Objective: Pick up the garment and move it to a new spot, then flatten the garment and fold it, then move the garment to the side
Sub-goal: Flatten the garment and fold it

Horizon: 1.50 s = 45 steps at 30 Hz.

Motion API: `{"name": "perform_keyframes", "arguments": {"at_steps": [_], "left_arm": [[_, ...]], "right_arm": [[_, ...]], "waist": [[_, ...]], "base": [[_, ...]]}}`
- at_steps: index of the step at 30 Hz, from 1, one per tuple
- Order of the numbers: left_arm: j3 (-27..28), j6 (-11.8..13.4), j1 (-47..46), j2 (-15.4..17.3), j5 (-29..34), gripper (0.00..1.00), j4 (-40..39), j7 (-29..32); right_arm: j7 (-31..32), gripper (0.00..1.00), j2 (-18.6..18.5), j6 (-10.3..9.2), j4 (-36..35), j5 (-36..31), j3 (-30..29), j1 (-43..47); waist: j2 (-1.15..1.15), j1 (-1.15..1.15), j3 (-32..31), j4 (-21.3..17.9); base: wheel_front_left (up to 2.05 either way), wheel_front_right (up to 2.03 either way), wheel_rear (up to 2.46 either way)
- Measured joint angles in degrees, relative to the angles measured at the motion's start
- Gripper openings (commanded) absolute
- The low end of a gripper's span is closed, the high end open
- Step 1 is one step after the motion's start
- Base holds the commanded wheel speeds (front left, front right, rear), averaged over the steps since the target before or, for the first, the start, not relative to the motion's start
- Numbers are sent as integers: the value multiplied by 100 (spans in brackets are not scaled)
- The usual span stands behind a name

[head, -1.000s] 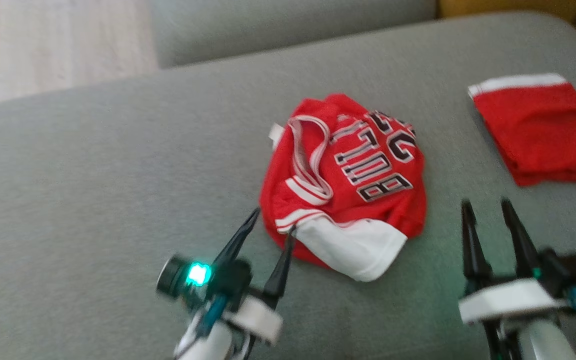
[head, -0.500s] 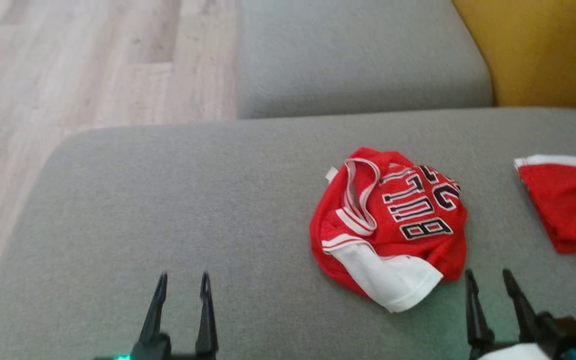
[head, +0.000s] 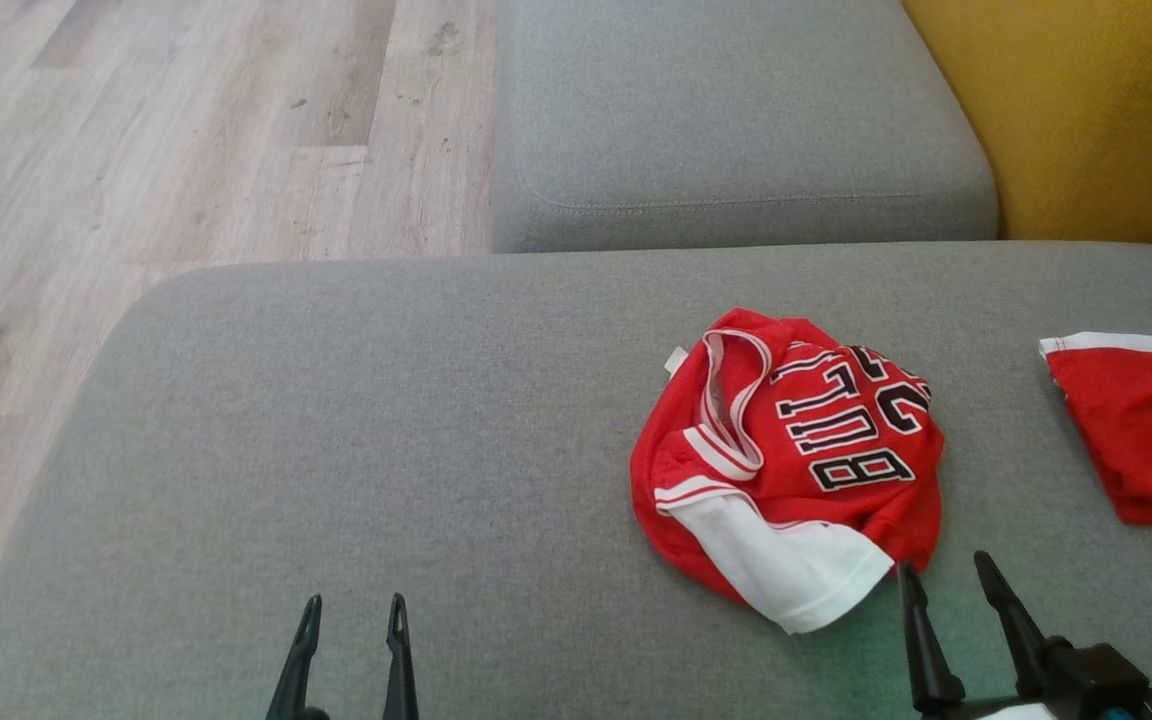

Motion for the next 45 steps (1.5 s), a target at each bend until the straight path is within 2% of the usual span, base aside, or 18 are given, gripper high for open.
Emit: {"name": "perform_keyframes", "arguments": {"at_steps": [10, 15, 23, 27, 30, 37, 45], "left_arm": [[-44, -4, -8, -1, 26, 100, 120, 0], [-390, -85, -146, 1, -167, 100, 446, 0], [-1582, -343, -1429, -7, -973, 100, 1188, 0], [-2203, -499, -2044, -11, -1748, 100, 1552, 0], [-2627, -497, -2523, -20, -2520, 100, 1782, 0], [-2893, -397, -3061, -23, -3485, 100, 2129, 0], [-2862, -333, -3266, -26, -3738, 100, 2406, 0]], "right_arm": [[0, 100, 0, 0, -12, 1, 43, 16], [0, 100, 0, 0, -12, 1, 53, 14], [0, 100, -18, 0, -30, -48, 203, -230], [0, 100, -65, 0, -66, -51, 319, -398], [0, 100, -192, 0, -69, -49, 334, -463], [0, 100, -198, 0, -83, -48, 477, -723], [0, 100, -194, 0, -112, -48, 487, -814]], "waist": [[0, 0, 57, -30], [0, 0, 156, -98], [0, 1, 520, -453], [0, 1, 736, -741], [0, 1, 955, -1038], [0, 1, 1262, -1539], [0, 0, 1494, -1794]], "base": [[0, 0, 0], [0, 0, 0], [0, 0, 0], [0, 0, 0], [0, 0, 0], [0, 0, 0], [0, 0, 0]]}}
